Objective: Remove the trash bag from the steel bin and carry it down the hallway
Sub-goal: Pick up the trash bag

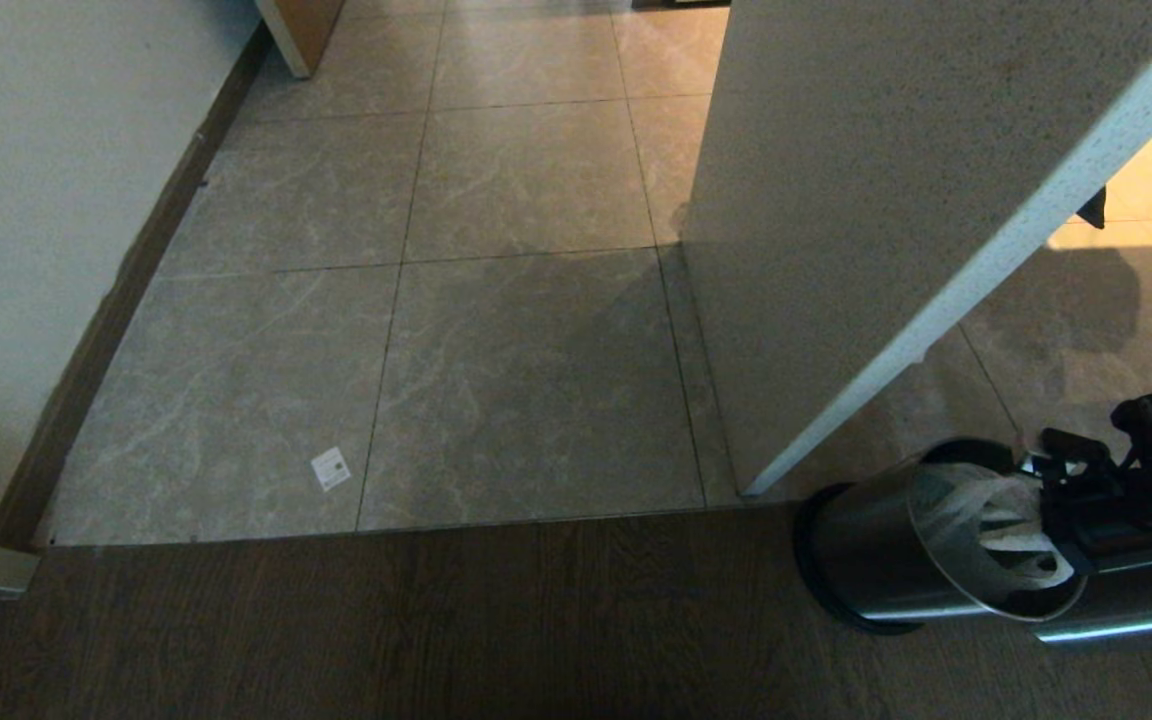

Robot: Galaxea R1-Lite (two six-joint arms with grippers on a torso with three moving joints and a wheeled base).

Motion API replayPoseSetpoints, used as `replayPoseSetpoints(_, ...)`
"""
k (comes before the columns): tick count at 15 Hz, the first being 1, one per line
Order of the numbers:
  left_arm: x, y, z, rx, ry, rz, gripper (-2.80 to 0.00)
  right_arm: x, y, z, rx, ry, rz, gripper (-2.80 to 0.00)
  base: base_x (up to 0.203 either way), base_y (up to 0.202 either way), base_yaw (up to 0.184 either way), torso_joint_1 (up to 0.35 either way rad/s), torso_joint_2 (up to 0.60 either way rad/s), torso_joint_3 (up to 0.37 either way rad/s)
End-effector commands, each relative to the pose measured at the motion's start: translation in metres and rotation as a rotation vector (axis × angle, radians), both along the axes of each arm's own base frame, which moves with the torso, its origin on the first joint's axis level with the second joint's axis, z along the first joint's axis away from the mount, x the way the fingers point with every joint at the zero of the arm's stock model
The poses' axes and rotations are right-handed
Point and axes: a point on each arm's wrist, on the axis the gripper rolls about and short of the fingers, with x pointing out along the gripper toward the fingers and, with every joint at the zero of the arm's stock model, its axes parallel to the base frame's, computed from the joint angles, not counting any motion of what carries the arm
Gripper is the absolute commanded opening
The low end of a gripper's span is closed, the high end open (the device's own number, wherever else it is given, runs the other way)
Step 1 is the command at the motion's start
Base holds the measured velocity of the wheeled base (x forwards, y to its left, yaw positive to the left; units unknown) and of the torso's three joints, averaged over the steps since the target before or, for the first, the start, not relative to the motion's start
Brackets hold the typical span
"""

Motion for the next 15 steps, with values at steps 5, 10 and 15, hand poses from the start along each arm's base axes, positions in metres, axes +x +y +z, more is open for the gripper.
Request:
replayPoseSetpoints(5, 0.000, 0.000, 0.000, -0.001, 0.000, 0.000, -2.80, -0.021, -0.004, 0.033, 0.032, 0.003, -0.128, -2.80, 0.000, 0.000, 0.000, 0.000, 0.00, 0.000)
replayPoseSetpoints(10, 0.000, 0.000, 0.000, -0.001, 0.000, 0.000, -2.80, -0.063, 0.002, 0.094, 0.145, 0.010, -0.405, -2.80, 0.000, 0.000, 0.000, 0.000, 0.00, 0.000)
replayPoseSetpoints(15, 0.000, 0.000, 0.000, -0.001, 0.000, 0.000, -2.80, -0.139, 0.029, 0.142, 0.173, -0.077, -0.564, -2.80, 0.000, 0.000, 0.000, 0.000, 0.00, 0.000)
